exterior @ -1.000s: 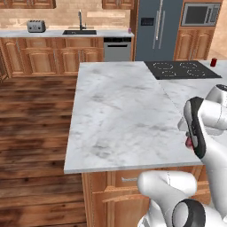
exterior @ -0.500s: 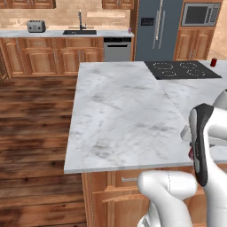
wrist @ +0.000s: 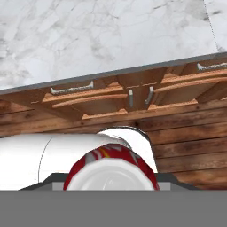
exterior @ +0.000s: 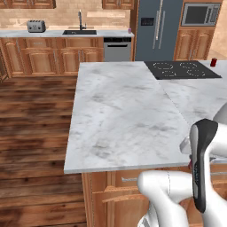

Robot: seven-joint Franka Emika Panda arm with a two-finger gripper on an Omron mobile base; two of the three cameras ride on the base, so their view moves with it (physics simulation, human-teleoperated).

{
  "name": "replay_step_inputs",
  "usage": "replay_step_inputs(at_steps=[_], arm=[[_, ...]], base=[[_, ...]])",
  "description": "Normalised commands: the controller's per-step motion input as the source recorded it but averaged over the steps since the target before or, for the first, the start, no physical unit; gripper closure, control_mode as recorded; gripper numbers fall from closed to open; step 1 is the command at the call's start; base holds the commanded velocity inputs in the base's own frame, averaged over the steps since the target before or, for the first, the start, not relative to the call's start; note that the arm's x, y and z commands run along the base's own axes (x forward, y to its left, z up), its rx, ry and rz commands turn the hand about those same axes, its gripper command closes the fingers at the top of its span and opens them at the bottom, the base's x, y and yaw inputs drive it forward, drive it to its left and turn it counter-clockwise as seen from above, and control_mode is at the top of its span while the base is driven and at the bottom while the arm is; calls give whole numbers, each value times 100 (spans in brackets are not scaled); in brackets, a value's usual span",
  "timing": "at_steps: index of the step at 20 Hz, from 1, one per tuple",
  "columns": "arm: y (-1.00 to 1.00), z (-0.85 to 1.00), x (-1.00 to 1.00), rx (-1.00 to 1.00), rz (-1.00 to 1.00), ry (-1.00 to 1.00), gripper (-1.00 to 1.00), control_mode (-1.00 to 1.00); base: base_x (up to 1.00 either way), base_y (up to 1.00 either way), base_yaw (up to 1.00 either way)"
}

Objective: Four empty soda cans are scattered around the kitchen. Gather all the cans and cluster them next to the stove for recycling.

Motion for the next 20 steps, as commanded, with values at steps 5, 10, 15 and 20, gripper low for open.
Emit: replay_step_inputs(at_steps=[5, 10, 15, 20], arm=[[9, 2, -39, 0, 0, 0, 100, -100], [0, 0, -9, 0, 0, 0, 100, 100], [0, 0, 0, 0, 0, 0, 100, 100], [0, 0, 0, 0, 0, 0, 100, 100]], base=[[0, 0, 0], [-44, 10, 0], [-55, 37, 0], [-73, 18, 0]])
